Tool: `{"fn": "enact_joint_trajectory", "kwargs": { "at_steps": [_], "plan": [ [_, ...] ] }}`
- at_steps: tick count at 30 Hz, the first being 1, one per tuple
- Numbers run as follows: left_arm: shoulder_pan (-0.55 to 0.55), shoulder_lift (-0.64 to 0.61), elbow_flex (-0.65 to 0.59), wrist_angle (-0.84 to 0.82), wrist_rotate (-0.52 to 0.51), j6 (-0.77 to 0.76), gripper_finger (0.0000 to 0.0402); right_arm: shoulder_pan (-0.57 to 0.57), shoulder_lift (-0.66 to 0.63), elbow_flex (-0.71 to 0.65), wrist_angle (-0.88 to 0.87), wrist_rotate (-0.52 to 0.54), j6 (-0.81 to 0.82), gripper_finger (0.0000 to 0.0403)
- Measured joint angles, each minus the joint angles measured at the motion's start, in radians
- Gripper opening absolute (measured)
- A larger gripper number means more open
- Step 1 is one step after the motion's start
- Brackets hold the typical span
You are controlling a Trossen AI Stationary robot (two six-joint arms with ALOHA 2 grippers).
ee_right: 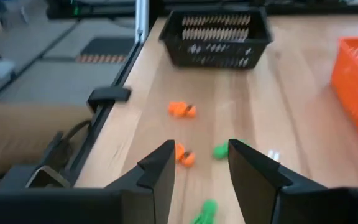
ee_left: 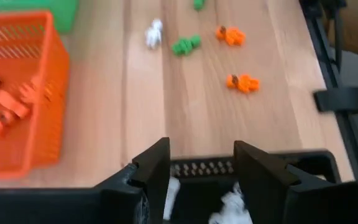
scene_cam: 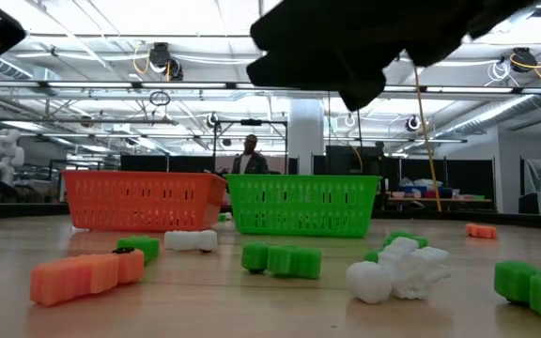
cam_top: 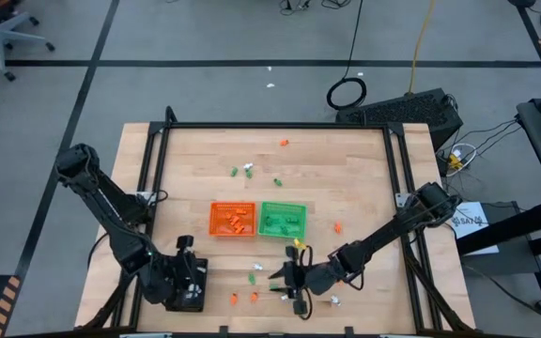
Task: Sort Halloween decoration
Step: Put the orange skeleton toy into the orange bin
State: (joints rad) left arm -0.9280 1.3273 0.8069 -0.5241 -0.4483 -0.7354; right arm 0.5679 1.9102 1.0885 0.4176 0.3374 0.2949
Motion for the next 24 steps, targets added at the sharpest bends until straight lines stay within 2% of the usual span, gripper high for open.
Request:
{"fn": "enact_joint_trajectory", "kwargs": {
  "at_steps": [5, 14, 18, 21, 24],
  "plan": [
    [0.021, 0.0, 0.0, 0.024, -0.069, 0.043, 0.0175, 0.01, -0.002, 0.122, -0.287, 0.018, 0.038, 0.0132],
    [0.038, 0.0, 0.0, 0.073, -0.116, 0.05, 0.0175, 0.011, -0.048, 0.409, -1.189, 0.158, 0.361, 0.0132],
    [0.038, 0.0, 0.0, 0.073, -0.18, 0.12, 0.0175, 0.026, -0.051, 0.423, -1.461, 0.214, 0.484, 0.0132],
    [0.038, 0.0, 0.0, 0.073, -0.224, 0.17, 0.0175, 0.043, -0.051, 0.375, -1.566, 0.258, 0.629, 0.0132],
    [0.038, 0.0, 0.0, 0.072, -0.272, 0.201, 0.0175, 0.061, -0.051, 0.323, -1.651, 0.239, 0.797, 0.0132]
  ]
}}
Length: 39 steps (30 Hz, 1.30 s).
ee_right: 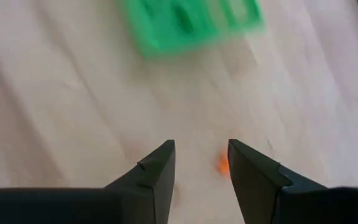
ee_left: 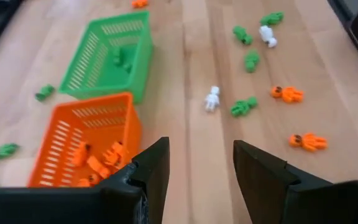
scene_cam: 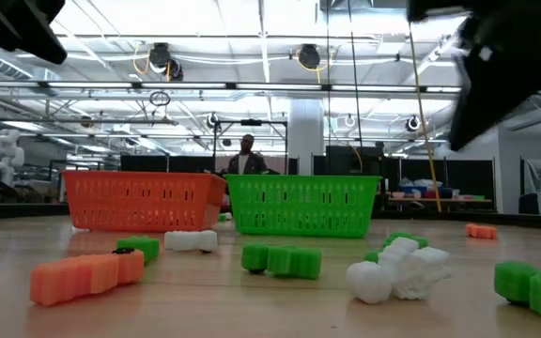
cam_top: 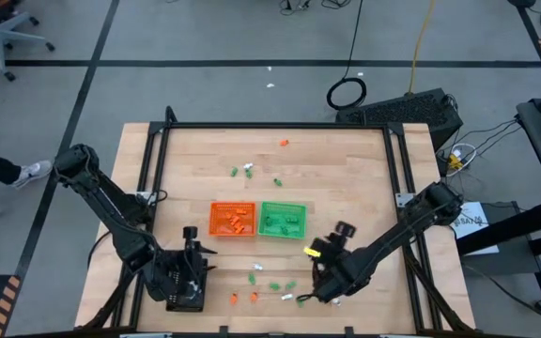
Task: Sort Halloween decoration
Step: Put the orange skeleton toy into the orange bin
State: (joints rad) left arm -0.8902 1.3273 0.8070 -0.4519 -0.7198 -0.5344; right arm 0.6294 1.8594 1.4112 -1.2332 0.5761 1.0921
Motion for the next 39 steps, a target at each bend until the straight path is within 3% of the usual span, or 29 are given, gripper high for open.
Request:
{"fn": "enact_joint_trajectory", "kwargs": {
  "at_steps": [4, 8, 12, 17, 25, 39],
  "plan": [
    [0.002, 0.0, 0.0, -0.002, -0.045, 0.038, 0.0175, 0.002, -0.037, -0.038, -0.117, -0.026, 0.199, 0.0134],
    [0.007, 0.0, 0.0, -0.001, -0.052, 0.075, 0.0175, -0.002, -0.118, -0.118, -0.064, -0.033, 0.255, 0.0143],
    [0.018, 0.0, 0.0, 0.0, -0.054, 0.076, 0.0175, -0.038, -0.225, -0.257, 0.07, -0.081, 0.369, 0.0162],
    [0.026, 0.0, 0.0, 0.005, -0.054, 0.069, 0.0175, -0.07, -0.313, -0.459, 0.395, -0.052, 0.401, 0.0197],
    [0.025, 0.0, 0.0, 0.027, -0.051, 0.069, 0.0175, -0.112, -0.309, -0.609, 0.546, -0.022, 0.514, 0.0218],
    [0.027, 0.0, 0.0, 0.027, -0.05, 0.069, 0.0175, -0.105, -0.197, -0.626, 0.602, -0.008, 0.499, 0.0178]
  ]
}}
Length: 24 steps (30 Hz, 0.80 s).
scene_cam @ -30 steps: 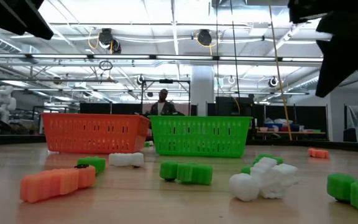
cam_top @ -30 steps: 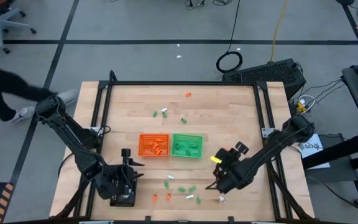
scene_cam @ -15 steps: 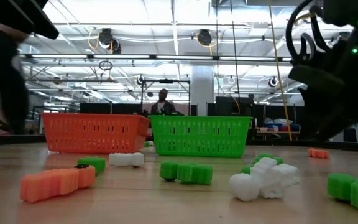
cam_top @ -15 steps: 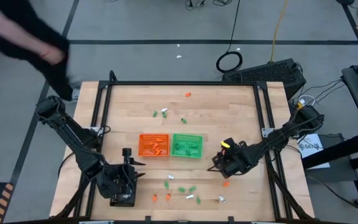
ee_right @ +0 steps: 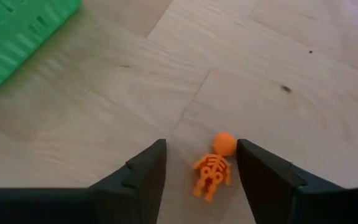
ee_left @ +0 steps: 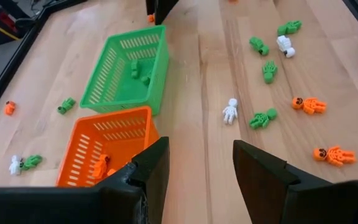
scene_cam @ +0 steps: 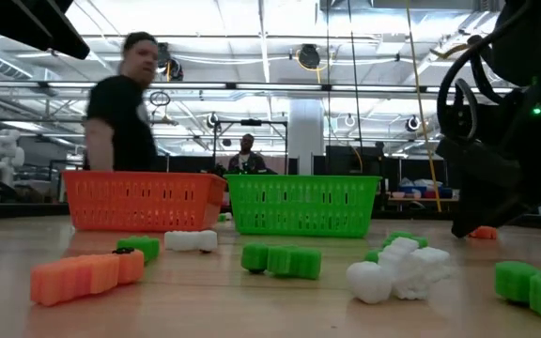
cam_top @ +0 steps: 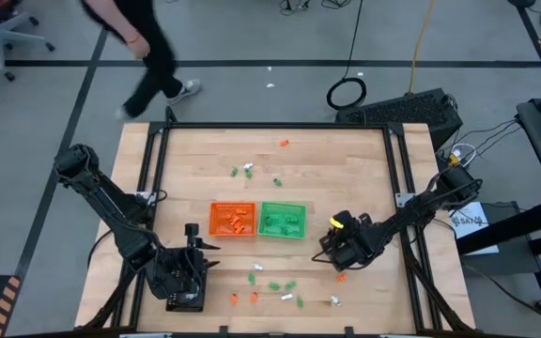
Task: Sort Halloween decoration
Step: Put the orange skeleton toy into the orange bin
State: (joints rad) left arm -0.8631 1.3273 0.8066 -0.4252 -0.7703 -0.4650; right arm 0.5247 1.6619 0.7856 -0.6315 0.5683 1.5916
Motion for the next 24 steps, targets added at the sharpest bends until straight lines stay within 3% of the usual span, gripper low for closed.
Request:
{"fn": "enact_joint_trajectory", "kwargs": {
  "at_steps": [14, 24],
  "plan": [
    [0.0, 0.0, 0.0, -0.002, -0.005, 0.001, 0.0175, 0.001, -0.001, 0.001, 0.005, -0.017, -0.058, 0.0019],
    [0.0, 0.0, 0.0, -0.002, -0.005, 0.002, 0.0175, 0.013, -0.012, 0.015, 0.014, -0.027, -0.111, 0.0009]
  ]
}}
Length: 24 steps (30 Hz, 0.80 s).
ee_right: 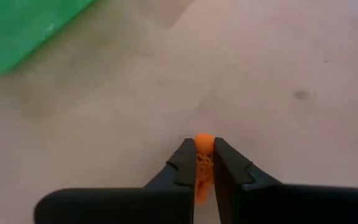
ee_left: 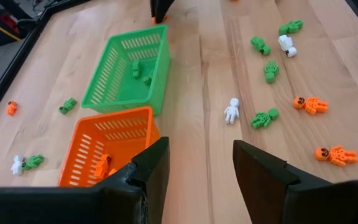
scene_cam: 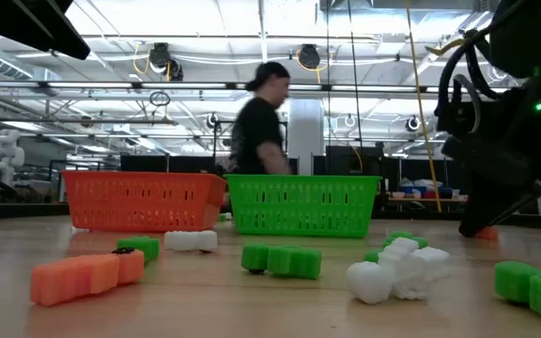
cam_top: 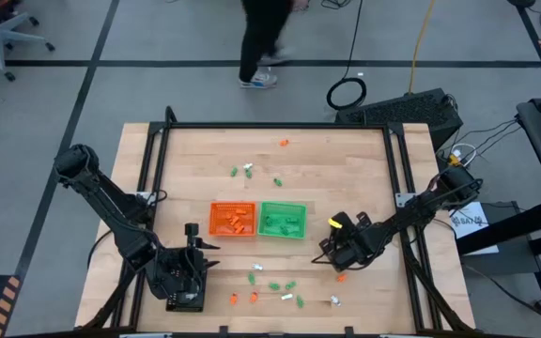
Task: Sort Halloween decoration
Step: Put the orange skeleton toy into the orange bin
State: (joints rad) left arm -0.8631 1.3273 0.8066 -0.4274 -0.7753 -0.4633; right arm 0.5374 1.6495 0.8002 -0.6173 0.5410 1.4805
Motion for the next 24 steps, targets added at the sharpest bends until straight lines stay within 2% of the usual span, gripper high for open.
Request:
{"fn": "enact_joint_trajectory", "kwargs": {
  "at_steps": [13, 17, 21, 24],
  "plan": [
    [0.0, 0.0, 0.0, 0.002, -0.058, 0.009, 0.0175, 0.097, -0.089, 0.15, 0.017, -0.019, -0.171, 0.0007],
    [0.0, 0.0, 0.0, 0.002, -0.067, 0.009, 0.0175, 0.112, -0.089, 0.223, 0.023, 0.028, -0.258, 0.0007],
    [0.0, 0.0, 0.0, 0.003, -0.068, 0.009, 0.0175, 0.114, -0.09, 0.277, 0.101, 0.098, -0.415, 0.0007],
    [0.0, 0.0, 0.0, 0.003, -0.068, 0.009, 0.0175, 0.113, -0.09, 0.297, 0.23, 0.142, -0.624, 0.0007]
  ]
}}
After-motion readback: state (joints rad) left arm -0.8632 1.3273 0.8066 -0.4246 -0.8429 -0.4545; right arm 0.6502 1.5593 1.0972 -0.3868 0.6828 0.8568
